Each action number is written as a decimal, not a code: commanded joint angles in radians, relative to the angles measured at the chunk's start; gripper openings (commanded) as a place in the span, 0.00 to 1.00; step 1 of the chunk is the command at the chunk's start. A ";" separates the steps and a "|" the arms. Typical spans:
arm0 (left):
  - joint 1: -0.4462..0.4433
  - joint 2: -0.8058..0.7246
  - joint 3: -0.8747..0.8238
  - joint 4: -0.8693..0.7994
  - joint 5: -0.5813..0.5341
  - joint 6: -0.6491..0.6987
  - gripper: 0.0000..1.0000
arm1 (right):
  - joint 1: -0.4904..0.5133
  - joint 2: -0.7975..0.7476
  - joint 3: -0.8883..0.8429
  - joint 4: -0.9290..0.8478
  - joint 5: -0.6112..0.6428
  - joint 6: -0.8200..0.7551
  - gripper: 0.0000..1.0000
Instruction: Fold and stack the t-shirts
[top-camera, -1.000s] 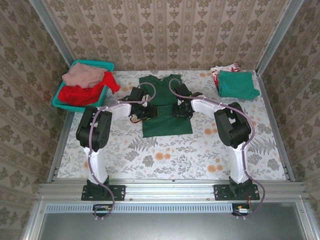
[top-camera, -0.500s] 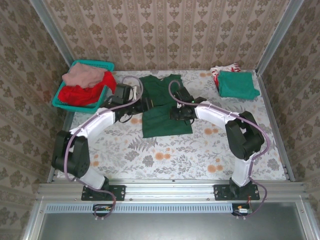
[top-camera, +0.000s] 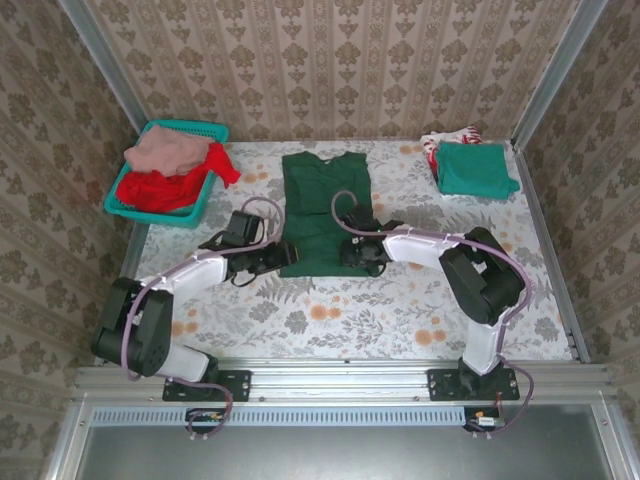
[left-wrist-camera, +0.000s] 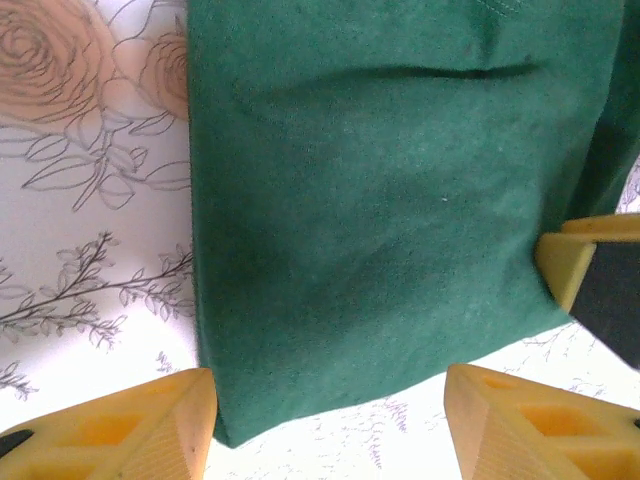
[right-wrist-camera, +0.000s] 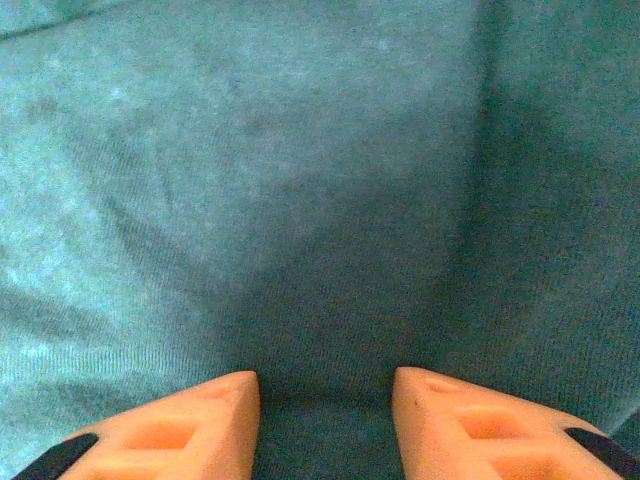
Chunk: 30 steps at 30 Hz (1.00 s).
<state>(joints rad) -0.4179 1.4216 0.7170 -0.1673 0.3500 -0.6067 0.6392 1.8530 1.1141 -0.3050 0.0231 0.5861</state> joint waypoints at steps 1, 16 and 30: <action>0.014 -0.069 -0.053 0.008 0.001 0.003 0.63 | 0.074 -0.025 -0.056 -0.061 0.023 0.084 0.42; 0.054 -0.151 -0.186 0.027 0.056 0.027 0.62 | 0.115 -0.409 -0.325 -0.033 0.055 0.175 0.51; 0.052 -0.027 -0.212 0.137 0.085 0.015 0.44 | 0.133 -0.289 -0.402 0.103 0.005 0.264 0.49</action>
<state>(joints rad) -0.3645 1.3746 0.5171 -0.0868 0.4099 -0.5858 0.7586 1.5105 0.7101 -0.2790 0.0681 0.8227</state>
